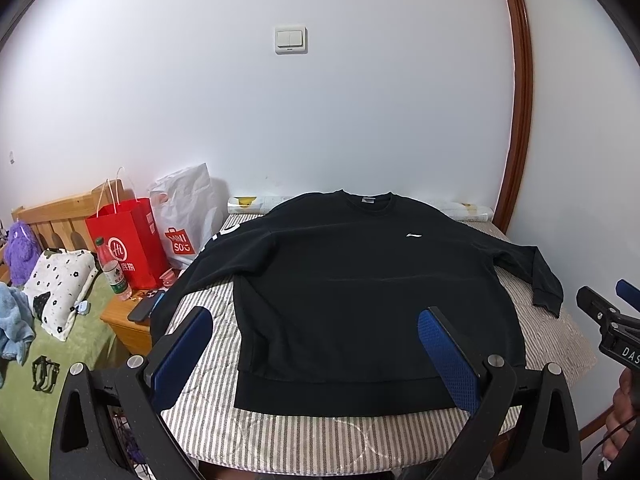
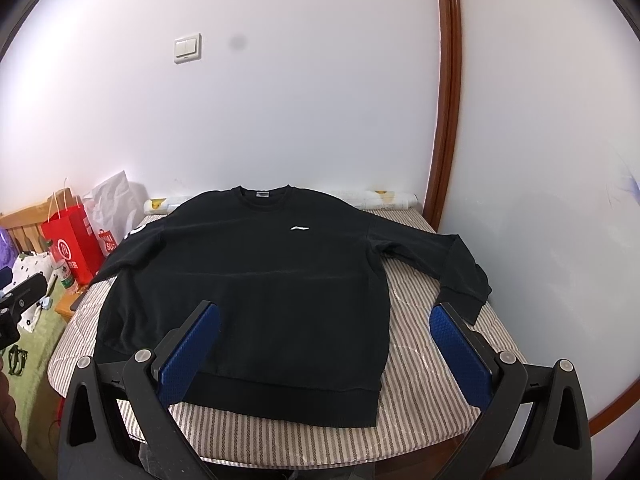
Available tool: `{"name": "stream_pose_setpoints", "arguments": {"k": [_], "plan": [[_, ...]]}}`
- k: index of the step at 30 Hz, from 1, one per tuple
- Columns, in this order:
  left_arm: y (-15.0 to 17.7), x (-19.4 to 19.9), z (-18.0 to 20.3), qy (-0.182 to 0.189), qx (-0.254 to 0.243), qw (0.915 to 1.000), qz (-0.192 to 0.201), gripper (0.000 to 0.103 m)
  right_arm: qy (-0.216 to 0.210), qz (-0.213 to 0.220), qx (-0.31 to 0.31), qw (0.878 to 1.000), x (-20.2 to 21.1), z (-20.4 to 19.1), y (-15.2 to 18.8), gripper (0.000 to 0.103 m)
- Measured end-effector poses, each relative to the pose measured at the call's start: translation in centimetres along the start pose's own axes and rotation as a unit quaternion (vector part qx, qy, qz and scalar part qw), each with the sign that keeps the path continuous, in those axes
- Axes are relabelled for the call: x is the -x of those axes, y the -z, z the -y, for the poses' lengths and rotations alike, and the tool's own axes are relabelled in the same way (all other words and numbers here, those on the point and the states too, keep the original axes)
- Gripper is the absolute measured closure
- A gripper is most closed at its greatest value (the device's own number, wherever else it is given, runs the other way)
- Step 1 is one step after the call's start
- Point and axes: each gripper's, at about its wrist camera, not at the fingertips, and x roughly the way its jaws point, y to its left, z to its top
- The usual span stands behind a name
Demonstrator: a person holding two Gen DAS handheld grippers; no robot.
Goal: Fold small clothes
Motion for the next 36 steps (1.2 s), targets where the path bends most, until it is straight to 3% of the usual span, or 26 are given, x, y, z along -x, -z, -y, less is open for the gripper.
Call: {"name": "stream_pose_setpoints", "arguments": {"k": [24, 31, 36], "plan": [[0.1, -0.4, 0.0, 0.005, -0.001, 1.0000, 0.000, 0.000, 0.000, -0.008, 0.000, 1.000, -0.5, -0.1, 0.1, 0.000], [0.7, -3.5, -1.1, 0.014, 0.009, 0.9997, -0.017, 0.000, -0.004, -0.014, 0.001, 1.000, -1.9, 0.1, 0.8, 0.000], [2.2, -7.2, -3.3, 0.024, 0.044, 0.9978, -0.044, 0.000, -0.015, -0.033, -0.012, 0.999, -4.1, 0.3, 1.2, 0.000]]}}
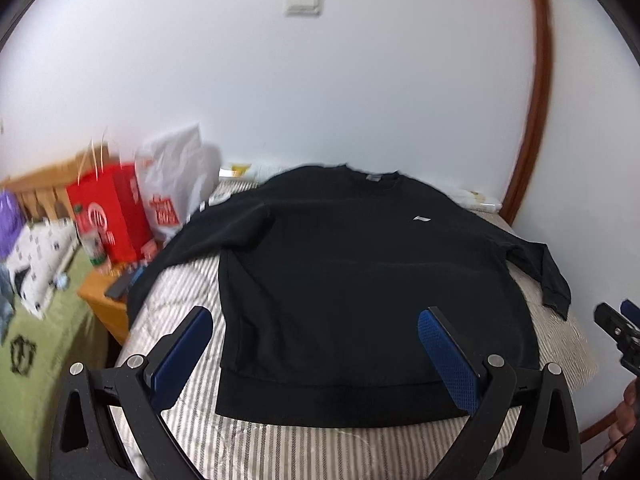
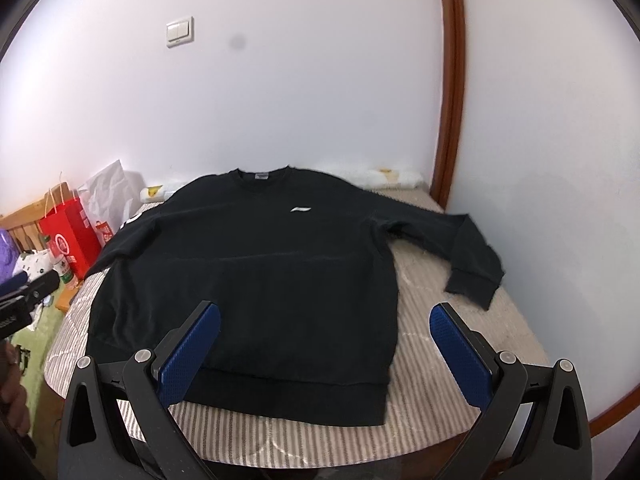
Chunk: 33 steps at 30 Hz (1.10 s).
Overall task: Fold small clothes
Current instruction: 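Lower the left gripper onto the sweatshirt side and close on it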
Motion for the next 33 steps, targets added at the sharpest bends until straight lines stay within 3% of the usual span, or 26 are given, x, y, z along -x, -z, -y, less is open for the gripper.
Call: {"name": "stream_pose_setpoints", "arguments": {"k": [13, 18, 25, 33], "plan": [[2.7, -10.4, -11.4, -0.033, 0.108, 0.9903, -0.081, 0.000, -0.014, -0.077, 0.007, 0.997, -10.5, -4.8, -0.4, 0.000], [2.7, -13.7, -14.9, -0.020, 0.127, 0.9868, -0.098, 0.000, -0.001, -0.087, 0.004, 0.996, -14.3, -6.8, -0.7, 0.000], [2.1, -17.5, -17.0, 0.019, 0.150, 0.9810, -0.122, 0.004, 0.011, -0.077, 0.016, 0.997, -15.8, -9.5, -1.2, 0.000], [0.7, -18.0, -15.3, 0.015, 0.152, 0.9818, -0.112, 0.004, -0.046, -0.034, 0.047, 0.997, -15.9, -9.6, -3.9, 0.000]]}}
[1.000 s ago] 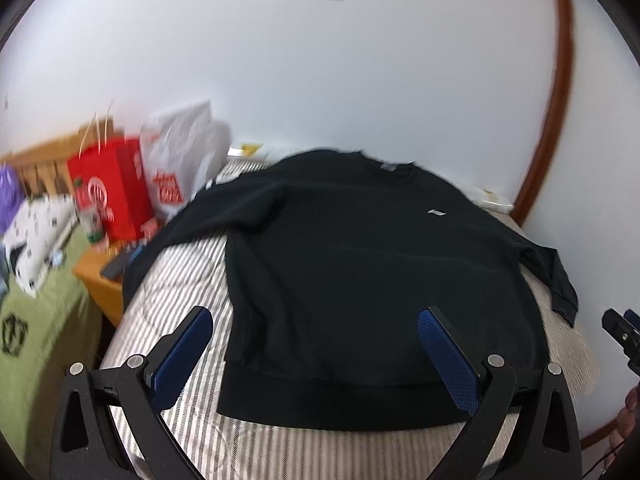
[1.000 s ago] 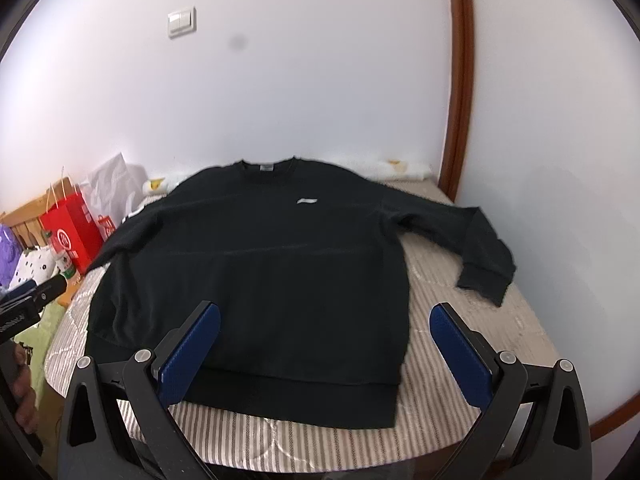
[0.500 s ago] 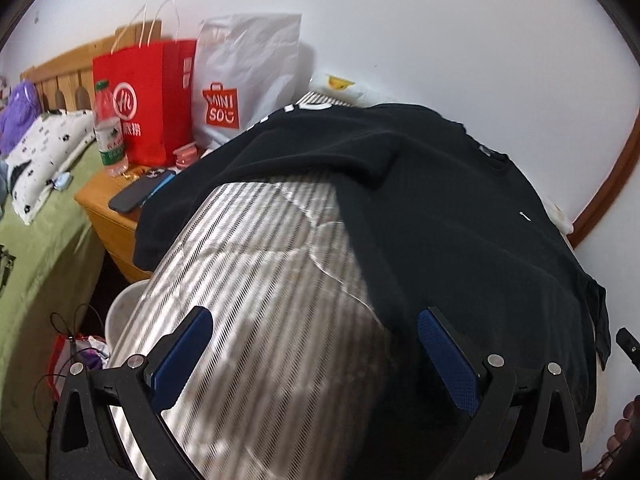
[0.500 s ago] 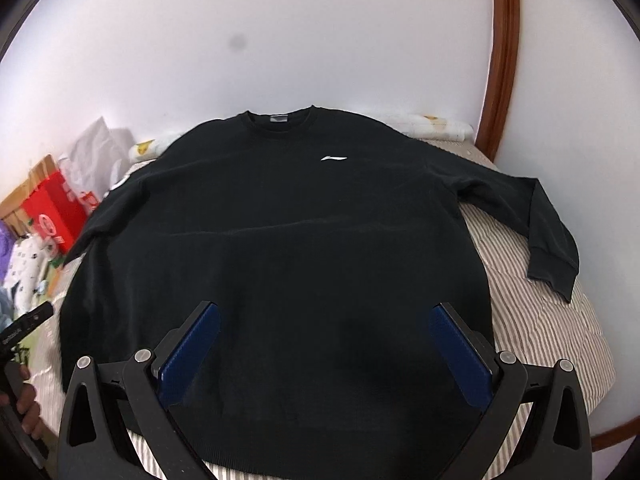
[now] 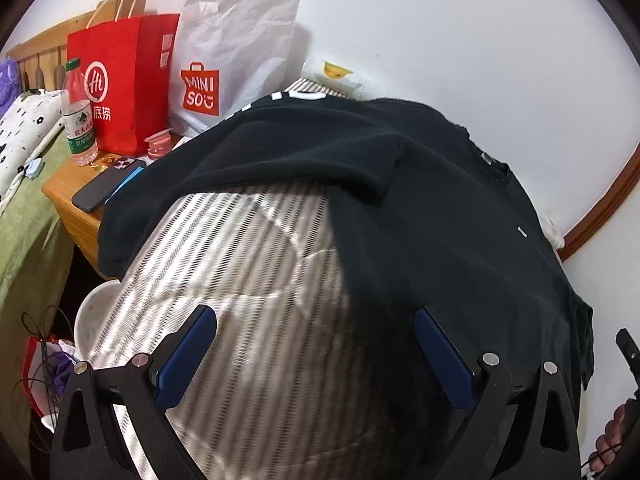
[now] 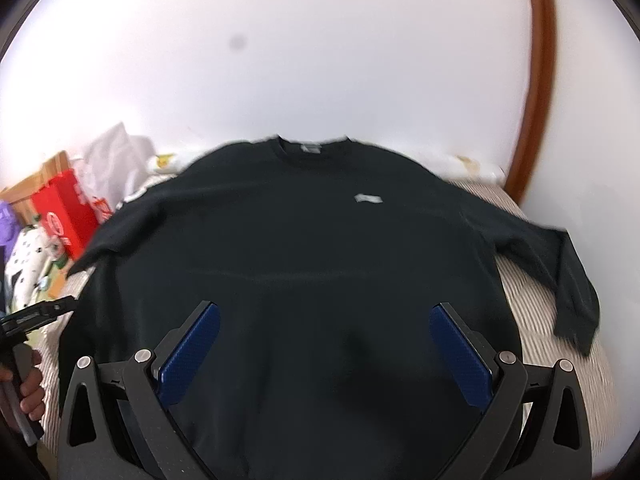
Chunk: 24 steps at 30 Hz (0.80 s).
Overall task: Fold small clothes
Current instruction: 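Lower the left gripper onto the sweatshirt side and close on it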
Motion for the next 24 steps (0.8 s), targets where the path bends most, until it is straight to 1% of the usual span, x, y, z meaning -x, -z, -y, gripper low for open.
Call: {"name": "stream_pose_setpoints", "arguments": {"k": [1, 3, 5, 9, 11, 13, 16, 18, 21, 23, 24], "plan": [[0.1, 0.3, 0.4, -0.003, 0.002, 1.0000, 0.005, 0.004, -0.006, 0.005, 0.005, 1.000, 0.0, 0.3, -0.3, 0.000], [0.4, 0.9, 1.0, -0.022, 0.009, 0.9995, 0.019, 0.004, -0.026, 0.019, 0.019, 0.999, 0.1, 1.2, -0.8, 0.000], [0.8, 1.7, 1.0, -0.040, 0.034, 0.9982, 0.028, 0.004, -0.034, 0.014, 0.033, 0.999, -0.2, 2.0, -1.4, 0.000], [2.0, 3.4, -0.2, -0.046, 0.084, 0.9944, 0.045, 0.004, -0.050, -0.013, 0.041, 0.998, -1.4, 4.1, -1.8, 0.000], [2.3, 3.8, -1.1, -0.053, 0.105, 0.9920, 0.045, 0.006, -0.059, -0.012, 0.043, 0.997, -1.5, 5.0, -1.4, 0.000], [2.3, 4.0, -2.1, -0.050, 0.129, 0.9895, 0.042, 0.008, -0.065, -0.010, 0.038, 0.997, -1.6, 5.6, -0.8, 0.001], [1.6, 4.2, -3.7, -0.035, 0.159, 0.9853, 0.051, 0.009, -0.072, -0.018, 0.027, 0.997, -2.3, 6.1, -0.2, 0.003], [0.7, 3.8, -4.4, -0.013, 0.176, 0.9825, 0.060, 0.010, -0.070, -0.016, 0.015, 0.997, -2.6, 5.9, 0.0, 0.004], [-0.9, 2.2, -5.2, 0.023, 0.188, 0.9800, 0.062, 0.011, -0.070, -0.010, 0.000, 0.997, -2.7, 5.3, 0.3, 0.004], [-2.1, 0.5, -5.5, 0.052, 0.196, 0.9778, 0.055, 0.014, -0.068, -0.011, -0.004, 0.998, -2.9, 4.9, 0.4, 0.004], [-2.6, -0.3, -5.6, 0.061, 0.199, 0.9769, 0.050, 0.015, -0.061, -0.010, -0.007, 0.998, -3.0, 4.6, 0.5, 0.004]]}}
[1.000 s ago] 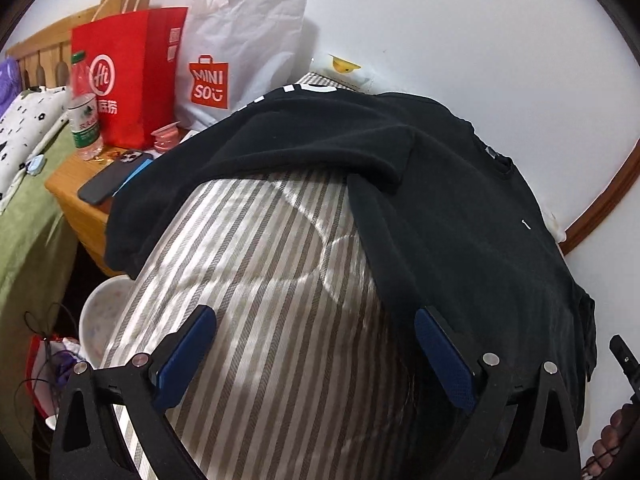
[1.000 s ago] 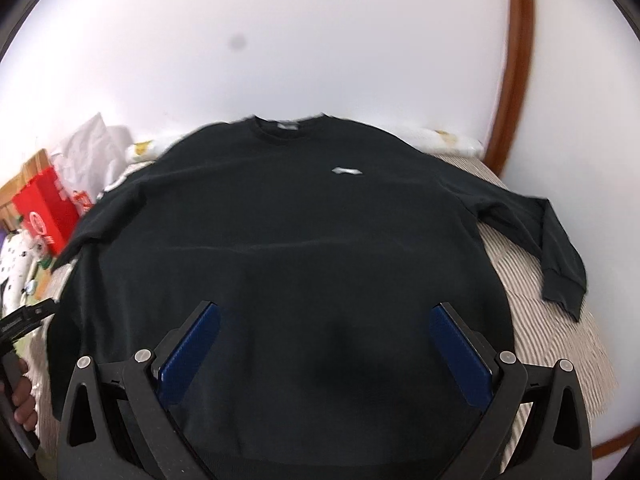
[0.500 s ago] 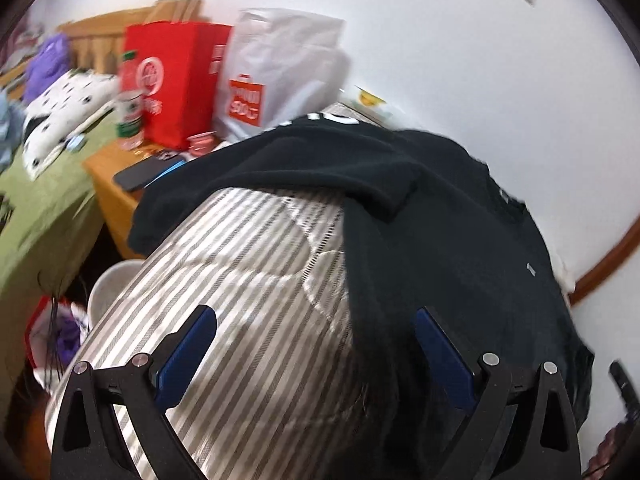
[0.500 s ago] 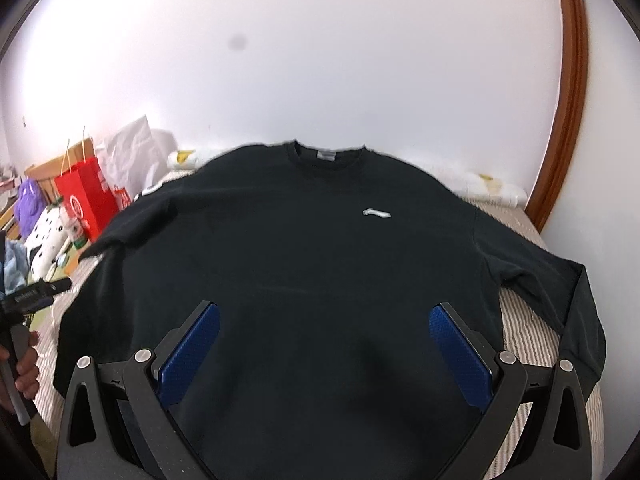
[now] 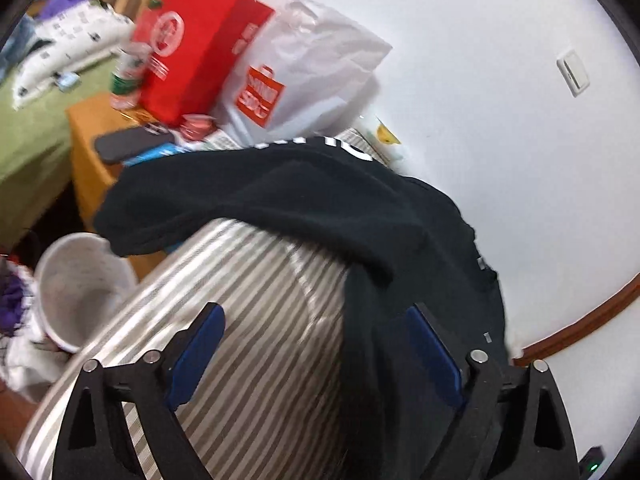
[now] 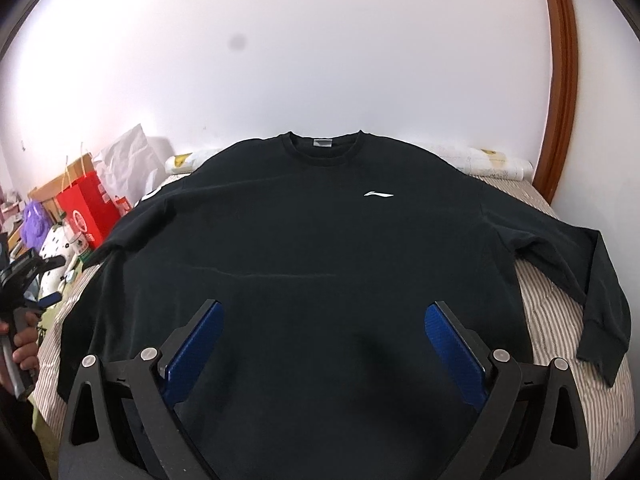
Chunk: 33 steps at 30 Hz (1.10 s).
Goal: Fold small clothes
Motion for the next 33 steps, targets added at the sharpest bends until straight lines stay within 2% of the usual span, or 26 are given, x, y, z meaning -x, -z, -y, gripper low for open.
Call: {"name": "stream_pose_setpoints", "arguments": {"k": [2, 5, 7, 9, 12, 14, 15, 18, 20, 23, 27, 29, 33], "plan": [[-1.1, -1.7, -0.2, 0.007, 0.013, 0.9998, -0.011, 0.023, 0.008, -0.003, -0.003, 1.000, -0.1, -0.3, 0.1, 0.004], [-2.7, -3.7, -1.2, 0.018, 0.054, 0.9983, -0.015, 0.026, 0.032, -0.011, 0.004, 0.999, -0.4, -0.6, 0.0, 0.004], [-3.6, -4.6, -1.9, 0.030, 0.079, 0.9964, -0.007, 0.029, 0.047, -0.012, 0.009, 0.999, -0.5, -0.6, -0.2, 0.004], [-4.6, -5.2, -2.0, 0.025, 0.090, 0.9956, 0.004, 0.033, 0.064, -0.013, 0.011, 0.998, -0.5, -0.5, -0.2, 0.004], [-5.8, -6.0, -1.9, -0.002, 0.088, 0.9960, 0.011, 0.052, 0.077, -0.021, 0.001, 0.997, -0.4, -0.1, -0.1, 0.004], [-6.5, -6.5, -1.6, -0.037, 0.070, 0.9968, 0.010, 0.084, 0.083, -0.026, -0.009, 0.996, -0.3, 0.2, 0.3, 0.004], [-6.8, -6.5, -1.4, -0.055, 0.060, 0.9966, 0.009, 0.091, 0.085, -0.025, -0.013, 0.996, -0.1, 0.3, 0.6, 0.004], [-7.7, -5.6, 0.0, -0.063, 0.023, 0.9975, 0.023, 0.094, 0.086, -0.024, -0.028, 0.996, 0.4, 0.9, 1.5, 0.004], [-8.2, -3.7, 2.1, -0.066, -0.018, 0.9964, 0.050, 0.095, 0.079, -0.029, -0.031, 0.996, 0.5, 1.1, 1.8, 0.004], [-9.0, -1.5, 5.9, -0.052, -0.063, 0.9937, 0.077, 0.095, 0.071, -0.027, -0.014, 0.997, 0.7, 1.5, 1.7, 0.004], [-8.8, 0.2, 12.0, -0.032, -0.129, 0.9866, 0.095, 0.096, 0.064, -0.012, -0.005, 0.998, 1.5, 2.4, 1.4, 0.004], [-7.9, 0.3, 15.5, -0.026, -0.168, 0.9805, 0.098, 0.096, 0.055, -0.006, -0.010, 0.998, 1.9, 3.0, 1.5, 0.004], [-4.8, -1.3, 21.9, 0.002, -0.247, 0.9664, 0.072, 0.096, 0.053, -0.003, -0.025, 0.998, 2.5, 4.5, 2.4, 0.004]]}}
